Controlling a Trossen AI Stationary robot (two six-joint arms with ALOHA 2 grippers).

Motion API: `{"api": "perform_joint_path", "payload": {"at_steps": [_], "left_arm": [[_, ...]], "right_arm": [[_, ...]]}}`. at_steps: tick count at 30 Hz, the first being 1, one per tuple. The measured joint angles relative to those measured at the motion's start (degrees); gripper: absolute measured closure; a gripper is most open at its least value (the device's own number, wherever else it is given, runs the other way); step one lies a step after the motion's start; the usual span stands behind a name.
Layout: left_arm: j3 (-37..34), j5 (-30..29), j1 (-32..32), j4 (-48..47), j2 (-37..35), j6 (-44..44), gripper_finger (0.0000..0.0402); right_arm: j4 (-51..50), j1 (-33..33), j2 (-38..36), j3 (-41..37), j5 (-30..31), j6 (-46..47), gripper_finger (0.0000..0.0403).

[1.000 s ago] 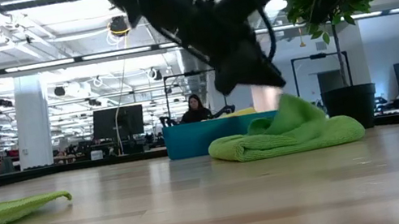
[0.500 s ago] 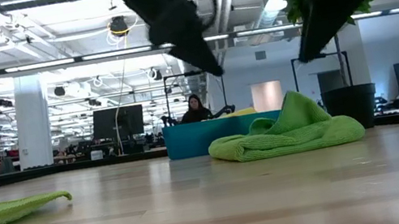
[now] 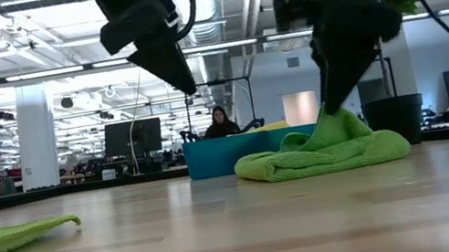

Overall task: Fold microfiber towels
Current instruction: Fold the green microfiber cloth

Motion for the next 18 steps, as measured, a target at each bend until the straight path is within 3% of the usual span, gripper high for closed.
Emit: {"api": "perform_joint_path", "payload": {"at_steps": [5,8,11,18], "left_arm": [[0.0,-0.9,-0.7,-1.6,0.0,-1.9,0.0267],[0.0,-0.9,-0.7,-1.9,0.1,-2.3,0.0267],[0.0,-1.1,-0.7,-2.2,0.1,-2.2,0.0267],[-0.3,-1.0,-0.7,-2.5,0.1,-2.2,0.0267]], "right_arm": [[0.8,-1.5,1.9,-0.1,-0.3,-2.7,0.0161],[2.0,-1.7,3.5,0.3,-0.5,-2.8,0.0182],[1.5,-1.5,3.7,0.2,-0.4,-3.0,0.0227],[0.9,-0.7,3.2,0.1,-0.1,-3.4,0.0377]]}}
